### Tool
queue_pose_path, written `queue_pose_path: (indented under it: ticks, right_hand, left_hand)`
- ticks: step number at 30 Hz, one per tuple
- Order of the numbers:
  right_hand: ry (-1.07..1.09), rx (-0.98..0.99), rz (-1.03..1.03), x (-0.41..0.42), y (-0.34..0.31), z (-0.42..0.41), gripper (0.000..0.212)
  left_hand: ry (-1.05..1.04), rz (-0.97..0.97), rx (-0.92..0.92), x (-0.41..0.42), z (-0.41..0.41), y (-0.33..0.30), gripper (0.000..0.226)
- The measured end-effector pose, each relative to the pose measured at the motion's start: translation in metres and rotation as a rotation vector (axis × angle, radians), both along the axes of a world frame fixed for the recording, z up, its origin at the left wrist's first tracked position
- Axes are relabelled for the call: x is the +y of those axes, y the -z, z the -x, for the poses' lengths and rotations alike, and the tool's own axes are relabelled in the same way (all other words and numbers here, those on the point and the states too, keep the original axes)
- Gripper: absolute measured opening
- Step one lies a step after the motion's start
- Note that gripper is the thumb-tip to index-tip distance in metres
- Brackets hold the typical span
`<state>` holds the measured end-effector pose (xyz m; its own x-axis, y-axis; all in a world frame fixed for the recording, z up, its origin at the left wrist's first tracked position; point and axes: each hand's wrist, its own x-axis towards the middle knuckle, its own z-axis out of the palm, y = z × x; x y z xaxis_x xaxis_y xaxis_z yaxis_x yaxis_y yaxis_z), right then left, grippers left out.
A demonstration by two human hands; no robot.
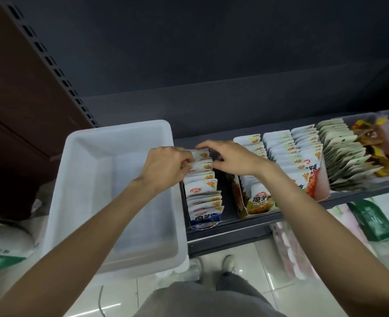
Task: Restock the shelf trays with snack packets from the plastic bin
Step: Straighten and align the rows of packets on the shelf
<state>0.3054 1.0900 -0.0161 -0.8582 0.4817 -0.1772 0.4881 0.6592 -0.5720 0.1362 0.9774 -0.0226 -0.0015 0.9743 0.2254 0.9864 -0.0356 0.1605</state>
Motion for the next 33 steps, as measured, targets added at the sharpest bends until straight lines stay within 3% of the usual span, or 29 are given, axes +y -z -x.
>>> queue_pose_path:
  ticks: [4,11,14,18,20,22,24,27,30,33]
  right_hand:
    - [0.024,0.025,0.018,-0.001,-0.001,0.0,0.043]
    - [0.192,0.083,-0.066,-0.005,0.006,0.019,0.032]
    - [0.307,0.137,0.007,-0.016,0.011,0.022,0.039]
    - [0.573,0.419,0.281,-0.056,0.017,0.006,0.041]
    - [0.643,0.468,0.391,-0.074,0.023,-0.008,0.041]
    - [0.602,0.401,0.27,-0.086,0.031,-0.019,0.04]
    - [0.533,0.349,0.142,-0.09,0.038,-0.024,0.04]
    - [0.502,0.311,0.158,-0.08,0.037,-0.022,0.041]
    - [0.492,0.223,0.226,-0.063,0.029,-0.017,0.03]
    - [0.454,0.313,0.121,-0.059,0.021,-0.017,0.01]
  left_hand:
    - [-0.063,-0.177,-0.155,-0.002,0.004,0.002,0.005]
    - [-0.236,-0.027,-0.518,0.002,0.001,0.007,0.039]
    - [-0.367,-0.015,-0.849,-0.007,-0.018,0.003,0.045]
    - [-0.573,-0.071,-1.254,-0.038,-0.058,-0.01,0.041]
    - [-0.577,-0.062,-1.308,-0.053,-0.073,-0.014,0.031]
    - [-0.539,-0.027,-1.331,-0.062,-0.085,-0.016,0.021]
    - [-0.517,0.012,-1.347,-0.063,-0.093,-0.016,0.025]
    - [-0.588,-0.016,-1.404,-0.063,-0.096,-0.008,0.022]
    - [-0.673,-0.07,-1.423,-0.062,-0.097,-0.004,0.034]
    - [-0.654,-0.191,-1.422,-0.064,-0.099,-0.004,0.031]
